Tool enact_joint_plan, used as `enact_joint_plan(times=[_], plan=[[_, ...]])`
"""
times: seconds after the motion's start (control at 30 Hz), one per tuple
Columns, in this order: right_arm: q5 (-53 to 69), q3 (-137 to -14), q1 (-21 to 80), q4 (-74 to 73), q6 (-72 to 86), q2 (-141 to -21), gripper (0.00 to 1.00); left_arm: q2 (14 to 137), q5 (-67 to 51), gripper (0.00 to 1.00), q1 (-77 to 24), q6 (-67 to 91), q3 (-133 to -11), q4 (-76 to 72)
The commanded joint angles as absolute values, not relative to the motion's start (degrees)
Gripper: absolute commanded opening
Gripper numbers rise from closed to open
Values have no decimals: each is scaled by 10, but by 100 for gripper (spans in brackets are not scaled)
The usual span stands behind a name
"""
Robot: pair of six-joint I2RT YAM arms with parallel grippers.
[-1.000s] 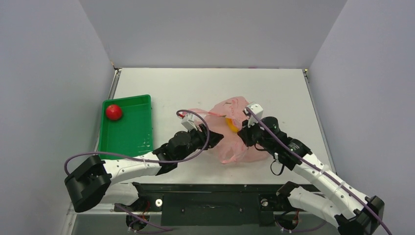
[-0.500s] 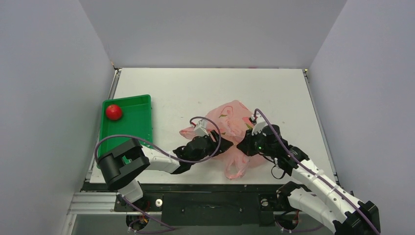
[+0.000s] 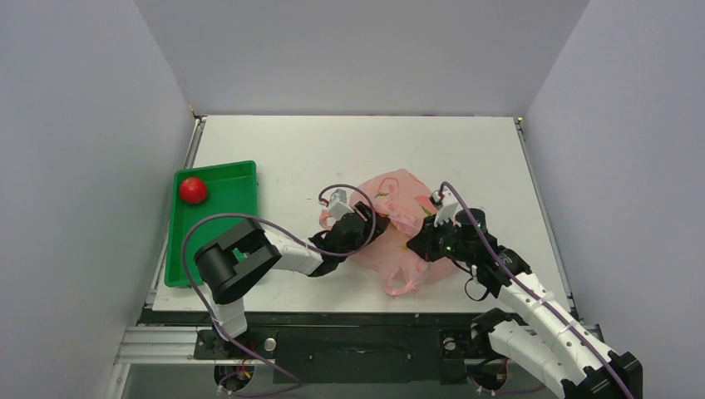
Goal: Take the fake fruits out of the plastic bag
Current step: Take out the fake fruit from the plastic bag.
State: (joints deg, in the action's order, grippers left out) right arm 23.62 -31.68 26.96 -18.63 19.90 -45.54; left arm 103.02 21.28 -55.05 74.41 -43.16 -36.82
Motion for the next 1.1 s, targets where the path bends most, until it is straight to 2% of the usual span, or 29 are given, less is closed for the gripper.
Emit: enact_joint_plan(times=[0.0,0.03,0.1,0.23,0.63,0.77,0.83,0.87,0.9,0.93,0.97,1.0,1.07], plan=[[261,-353,257,-189,170,-464,0,1055,243,58,-536,743,-496,-352],[266,-355,256,-189,168,-465,0,1065,246,67,-533,743,-502,-347],[274,-357,253,-189,166,-467,0,1079,249,75,-529,744,-516,-350],[286,-359,248,-189,163,-469,0,1108,259,85,-527,726,-540,-360],[324,-380,249,-200,152,-509,0,1234,333,88,-553,663,-665,-408],[325,-384,249,-210,149,-508,0,1288,354,84,-555,628,-712,-433],[323,-389,249,-213,149,-508,0,1311,356,76,-548,637,-729,-453],[323,-391,250,-213,149,-508,0,1327,351,63,-541,640,-736,-460],[320,-392,249,-217,150,-509,0,1333,349,57,-537,641,-752,-464],[319,-395,250,-223,149,-509,0,1343,345,42,-530,644,-760,-464],[311,-396,250,-227,147,-509,0,1345,340,34,-526,648,-768,-468],[306,-397,250,-234,145,-507,0,1344,329,22,-519,647,-767,-482],[292,-392,250,-235,140,-499,0,1325,310,5,-510,651,-757,-492]])
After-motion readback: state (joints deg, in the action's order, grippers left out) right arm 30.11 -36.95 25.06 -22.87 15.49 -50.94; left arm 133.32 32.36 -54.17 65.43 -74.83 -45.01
